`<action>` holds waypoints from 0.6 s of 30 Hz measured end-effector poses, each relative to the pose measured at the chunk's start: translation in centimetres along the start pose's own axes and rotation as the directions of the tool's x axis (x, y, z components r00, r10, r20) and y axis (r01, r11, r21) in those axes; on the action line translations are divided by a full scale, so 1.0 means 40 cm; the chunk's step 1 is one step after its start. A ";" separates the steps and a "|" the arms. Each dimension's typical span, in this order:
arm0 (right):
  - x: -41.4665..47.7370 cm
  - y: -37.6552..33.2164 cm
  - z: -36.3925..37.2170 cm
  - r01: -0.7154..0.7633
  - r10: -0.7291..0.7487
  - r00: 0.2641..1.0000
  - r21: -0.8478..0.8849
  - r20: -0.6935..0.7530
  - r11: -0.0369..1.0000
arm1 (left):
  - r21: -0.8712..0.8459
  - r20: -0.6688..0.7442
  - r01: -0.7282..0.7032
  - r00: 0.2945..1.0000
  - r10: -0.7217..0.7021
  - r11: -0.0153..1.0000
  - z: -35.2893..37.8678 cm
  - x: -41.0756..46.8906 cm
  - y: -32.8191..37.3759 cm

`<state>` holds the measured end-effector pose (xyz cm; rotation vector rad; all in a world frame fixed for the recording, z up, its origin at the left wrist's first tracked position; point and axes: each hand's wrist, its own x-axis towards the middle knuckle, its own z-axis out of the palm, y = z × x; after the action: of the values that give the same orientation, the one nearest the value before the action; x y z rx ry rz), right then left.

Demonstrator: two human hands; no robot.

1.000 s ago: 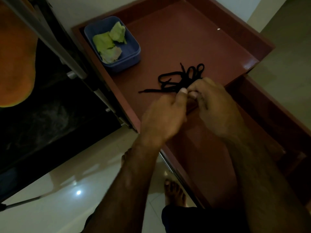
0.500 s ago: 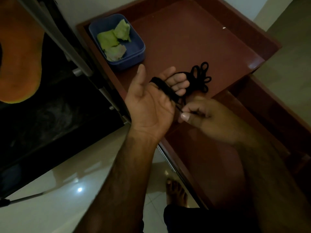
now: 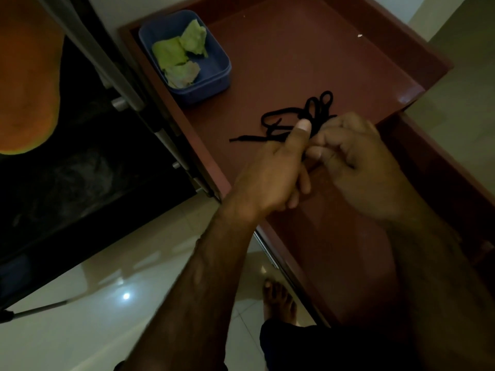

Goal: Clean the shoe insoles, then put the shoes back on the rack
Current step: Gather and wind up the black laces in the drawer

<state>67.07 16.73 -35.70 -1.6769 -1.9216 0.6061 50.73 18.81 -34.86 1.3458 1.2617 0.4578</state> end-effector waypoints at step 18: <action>-0.023 -0.062 0.023 -0.460 0.303 0.886 0.591 0.350 0.662 | -0.308 -0.268 -0.256 0.947 0.174 0.916 0.046 0.022 -0.020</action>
<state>64.68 15.46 -34.92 -1.5555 -1.2072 1.5076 52.28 18.53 -36.37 1.1610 1.1607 0.9726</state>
